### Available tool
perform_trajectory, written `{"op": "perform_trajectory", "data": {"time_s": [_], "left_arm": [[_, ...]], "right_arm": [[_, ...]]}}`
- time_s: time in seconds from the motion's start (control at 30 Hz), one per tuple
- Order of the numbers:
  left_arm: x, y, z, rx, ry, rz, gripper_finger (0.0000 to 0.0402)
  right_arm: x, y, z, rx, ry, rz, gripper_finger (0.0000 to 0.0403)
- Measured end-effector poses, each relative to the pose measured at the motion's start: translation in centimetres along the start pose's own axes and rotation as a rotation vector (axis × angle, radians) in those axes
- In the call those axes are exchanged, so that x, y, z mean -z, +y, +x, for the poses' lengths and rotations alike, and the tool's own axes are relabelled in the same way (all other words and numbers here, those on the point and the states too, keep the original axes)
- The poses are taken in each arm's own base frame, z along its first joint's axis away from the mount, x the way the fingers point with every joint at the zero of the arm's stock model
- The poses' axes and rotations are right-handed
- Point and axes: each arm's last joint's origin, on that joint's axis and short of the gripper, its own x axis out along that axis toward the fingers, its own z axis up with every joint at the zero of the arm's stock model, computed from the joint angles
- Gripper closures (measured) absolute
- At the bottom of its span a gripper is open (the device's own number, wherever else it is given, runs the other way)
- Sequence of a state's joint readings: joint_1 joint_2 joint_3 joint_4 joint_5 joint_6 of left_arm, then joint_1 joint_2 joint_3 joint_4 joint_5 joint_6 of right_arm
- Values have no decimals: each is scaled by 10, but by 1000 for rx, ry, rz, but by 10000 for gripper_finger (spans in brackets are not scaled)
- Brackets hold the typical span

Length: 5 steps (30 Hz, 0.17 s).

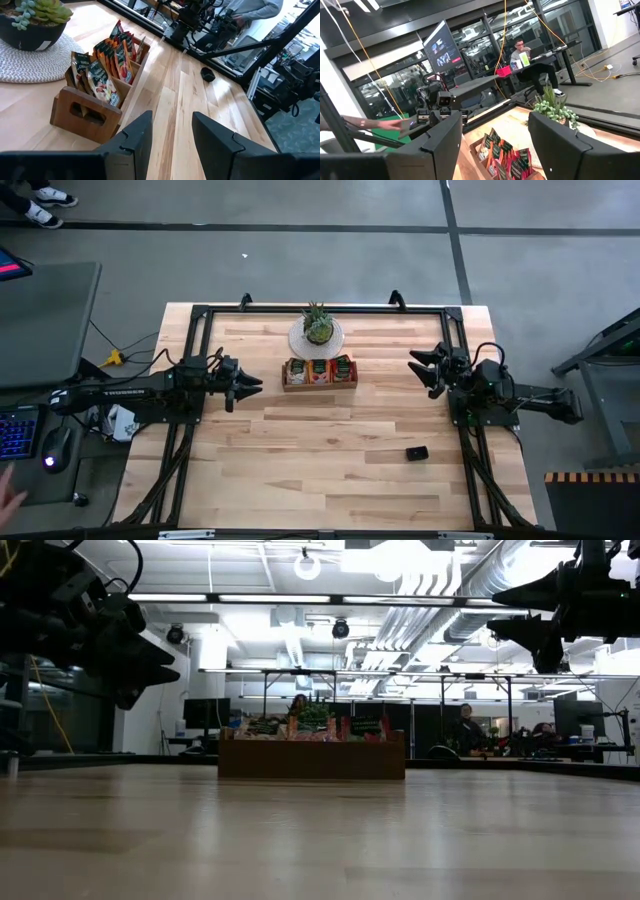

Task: Pick & Place Tea
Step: Return to Home Position

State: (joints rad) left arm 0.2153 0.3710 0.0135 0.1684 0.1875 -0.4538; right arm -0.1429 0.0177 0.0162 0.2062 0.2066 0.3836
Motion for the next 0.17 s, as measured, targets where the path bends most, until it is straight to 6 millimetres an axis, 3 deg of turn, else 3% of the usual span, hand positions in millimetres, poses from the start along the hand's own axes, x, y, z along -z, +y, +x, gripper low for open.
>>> {"op": "perform_trajectory", "data": {"time_s": [0.17], "left_arm": [[0,0,0,0,0,0,263]], "right_arm": [[0,0,0,0,0,0,178]]}}
